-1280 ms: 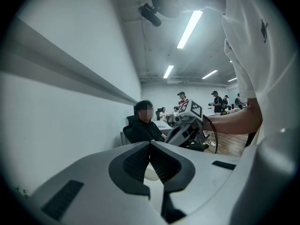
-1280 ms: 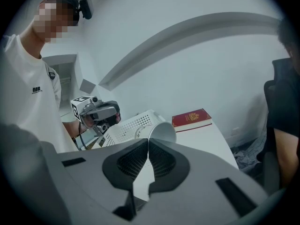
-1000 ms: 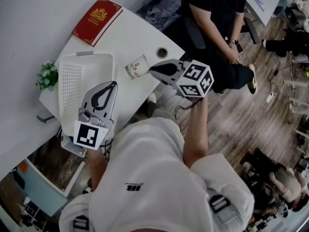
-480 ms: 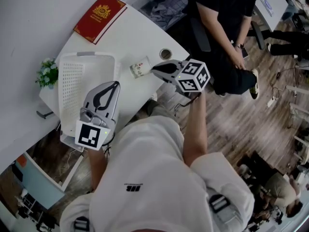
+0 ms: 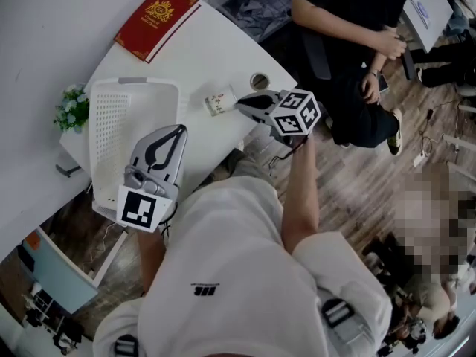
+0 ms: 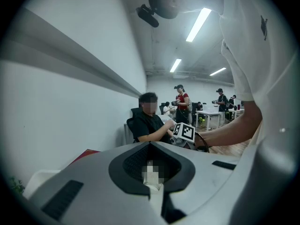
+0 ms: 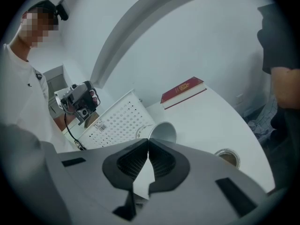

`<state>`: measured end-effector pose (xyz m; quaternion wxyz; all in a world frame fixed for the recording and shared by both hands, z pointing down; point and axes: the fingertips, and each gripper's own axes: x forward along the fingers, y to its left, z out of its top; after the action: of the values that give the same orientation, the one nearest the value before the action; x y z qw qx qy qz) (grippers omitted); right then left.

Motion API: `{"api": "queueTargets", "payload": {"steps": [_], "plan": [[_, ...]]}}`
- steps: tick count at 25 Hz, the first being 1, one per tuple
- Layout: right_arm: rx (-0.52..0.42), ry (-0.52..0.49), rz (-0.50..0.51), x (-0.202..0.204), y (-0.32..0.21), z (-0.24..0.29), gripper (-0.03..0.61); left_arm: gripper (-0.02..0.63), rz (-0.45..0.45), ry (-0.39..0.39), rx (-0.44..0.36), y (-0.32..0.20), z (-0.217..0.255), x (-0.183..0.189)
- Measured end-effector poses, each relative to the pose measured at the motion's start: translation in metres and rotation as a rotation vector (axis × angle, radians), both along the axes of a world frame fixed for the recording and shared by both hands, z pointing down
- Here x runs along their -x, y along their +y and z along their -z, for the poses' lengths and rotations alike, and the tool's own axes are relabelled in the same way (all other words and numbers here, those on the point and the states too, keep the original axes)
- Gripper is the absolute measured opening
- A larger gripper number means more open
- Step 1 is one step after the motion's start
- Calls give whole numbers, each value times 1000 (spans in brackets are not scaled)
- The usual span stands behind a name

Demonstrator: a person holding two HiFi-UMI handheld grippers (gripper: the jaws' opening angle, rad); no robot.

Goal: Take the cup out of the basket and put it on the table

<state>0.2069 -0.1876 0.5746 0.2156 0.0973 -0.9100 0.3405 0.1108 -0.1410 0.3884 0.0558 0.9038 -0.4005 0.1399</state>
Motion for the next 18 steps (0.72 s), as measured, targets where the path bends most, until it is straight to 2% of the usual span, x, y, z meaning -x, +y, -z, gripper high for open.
{"api": "queueTargets", "payload": {"steps": [9,18], "plan": [[61,37,-8,4,-2,-38,21,9,11,-10,14,0,-3,1],[76,47,-29,5,-4,-58,21,9,16,-21,19,3,-4,3]]}}
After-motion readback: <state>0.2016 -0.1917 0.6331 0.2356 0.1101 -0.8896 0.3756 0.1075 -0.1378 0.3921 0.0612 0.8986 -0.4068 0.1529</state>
